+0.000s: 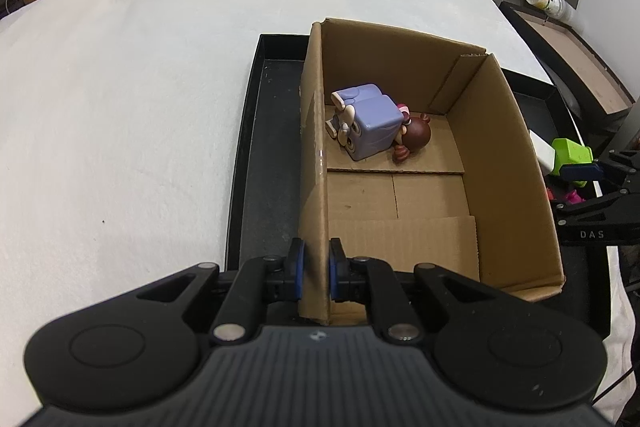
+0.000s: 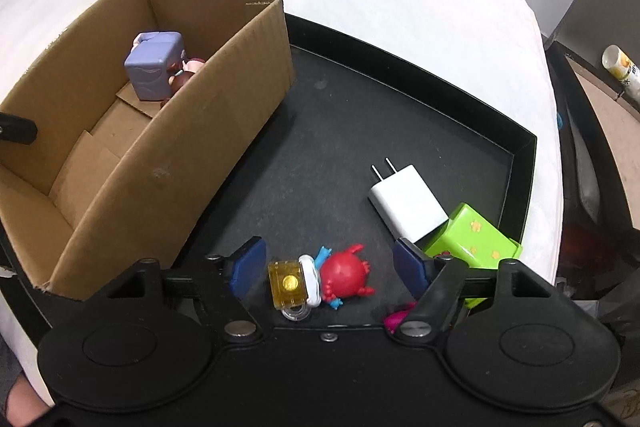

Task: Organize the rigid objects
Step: 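Grasp the red figure with yellow charm using the right tool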

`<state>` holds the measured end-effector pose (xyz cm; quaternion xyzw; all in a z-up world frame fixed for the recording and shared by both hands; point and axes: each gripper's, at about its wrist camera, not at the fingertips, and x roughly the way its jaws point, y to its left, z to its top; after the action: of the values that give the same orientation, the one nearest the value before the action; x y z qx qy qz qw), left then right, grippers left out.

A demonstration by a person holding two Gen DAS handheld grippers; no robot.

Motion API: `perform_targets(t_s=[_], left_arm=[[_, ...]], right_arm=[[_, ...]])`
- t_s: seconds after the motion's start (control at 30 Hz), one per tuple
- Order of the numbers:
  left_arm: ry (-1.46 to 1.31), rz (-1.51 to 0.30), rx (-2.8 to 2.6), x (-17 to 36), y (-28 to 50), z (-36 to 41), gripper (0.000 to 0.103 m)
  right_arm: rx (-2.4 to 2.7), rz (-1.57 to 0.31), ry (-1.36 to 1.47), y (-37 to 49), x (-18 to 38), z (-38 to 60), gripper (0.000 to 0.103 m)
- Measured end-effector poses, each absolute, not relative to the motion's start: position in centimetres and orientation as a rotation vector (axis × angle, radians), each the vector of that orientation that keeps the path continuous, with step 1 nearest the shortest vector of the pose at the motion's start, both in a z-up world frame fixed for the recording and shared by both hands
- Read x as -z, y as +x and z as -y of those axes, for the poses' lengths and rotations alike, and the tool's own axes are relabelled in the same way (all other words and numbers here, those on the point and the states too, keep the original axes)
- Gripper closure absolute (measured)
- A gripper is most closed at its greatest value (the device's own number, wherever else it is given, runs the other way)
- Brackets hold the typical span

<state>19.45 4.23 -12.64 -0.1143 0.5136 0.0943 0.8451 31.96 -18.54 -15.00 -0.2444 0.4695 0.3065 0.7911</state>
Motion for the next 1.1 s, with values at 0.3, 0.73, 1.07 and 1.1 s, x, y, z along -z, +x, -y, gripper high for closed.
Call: perform_targets(t_s=[0.3,0.73,1.07,1.1], left_arm=[[-0.244,-1.081,-0.215,12.7,19.4,-4.1,0.092],[-0.254,-1.082,-0.235,12.6,19.4,-4.0,0.092],[-0.282,-1.088,-0.247,12.6,19.5,-4.2,0.092],[-0.281,-1.088,-0.247,12.6,19.5,-4.2,0.092]], right_arm=[[-0.658,-1.025,-0.566,31.7,17.0,18.6,0.044],[-0.662,-0.946,-0.491,30.7,12.9,18.8,0.044],[-0.705,-0.871,-0.428,30.2,9.5,18.0,0.044],[-0.707,-0.863,-0.42,30.2,9.2,18.0,0.044]])
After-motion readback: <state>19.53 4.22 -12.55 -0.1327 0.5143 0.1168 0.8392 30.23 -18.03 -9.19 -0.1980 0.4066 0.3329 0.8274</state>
